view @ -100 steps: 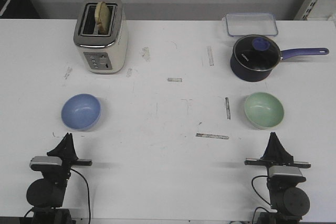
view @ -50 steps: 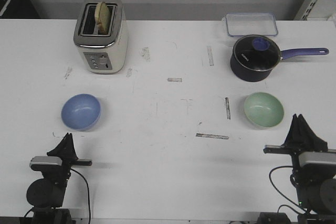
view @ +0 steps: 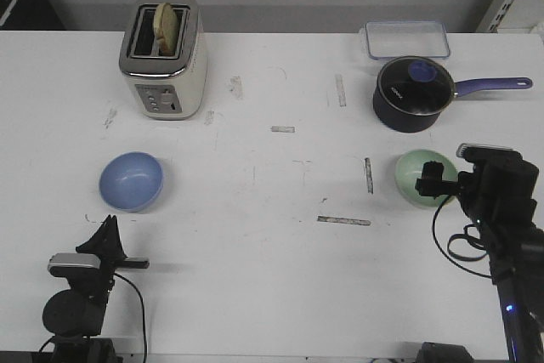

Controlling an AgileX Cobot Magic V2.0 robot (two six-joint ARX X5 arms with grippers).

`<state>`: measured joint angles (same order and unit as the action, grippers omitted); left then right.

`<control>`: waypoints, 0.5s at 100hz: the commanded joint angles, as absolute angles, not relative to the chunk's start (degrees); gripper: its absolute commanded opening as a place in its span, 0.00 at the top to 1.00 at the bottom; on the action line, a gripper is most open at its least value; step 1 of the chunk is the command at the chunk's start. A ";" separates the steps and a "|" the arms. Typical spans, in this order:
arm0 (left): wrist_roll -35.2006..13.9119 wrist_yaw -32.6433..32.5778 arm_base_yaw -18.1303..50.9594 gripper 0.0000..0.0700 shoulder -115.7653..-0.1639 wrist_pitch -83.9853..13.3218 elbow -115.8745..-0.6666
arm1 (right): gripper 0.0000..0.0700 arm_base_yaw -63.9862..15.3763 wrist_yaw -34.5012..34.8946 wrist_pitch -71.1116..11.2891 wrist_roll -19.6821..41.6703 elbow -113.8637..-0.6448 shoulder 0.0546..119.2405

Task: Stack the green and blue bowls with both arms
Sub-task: 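Reach the right gripper down to the rim of the pale green bowl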

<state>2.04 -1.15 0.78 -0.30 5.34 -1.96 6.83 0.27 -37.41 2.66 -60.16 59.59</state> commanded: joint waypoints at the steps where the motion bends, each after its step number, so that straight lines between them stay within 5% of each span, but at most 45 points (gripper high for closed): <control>1: 2.31 -1.06 0.75 1.00 -0.23 6.09 -0.78 | 0.16 8.80 0.21 -36.91 0.43 -60.95 62.57; 27: 2.31 -1.06 0.75 1.00 -0.23 6.07 -0.78 | 0.18 15.20 2.48 -36.67 -2.66 -60.95 74.13; 50: 2.31 -1.06 0.75 1.00 -0.23 6.09 -0.78 | 0.39 16.16 3.62 -35.94 -6.11 -60.95 81.76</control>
<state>2.04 -1.15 0.78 -0.30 5.34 -1.96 15.92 3.44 -36.49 -3.97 -60.16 79.79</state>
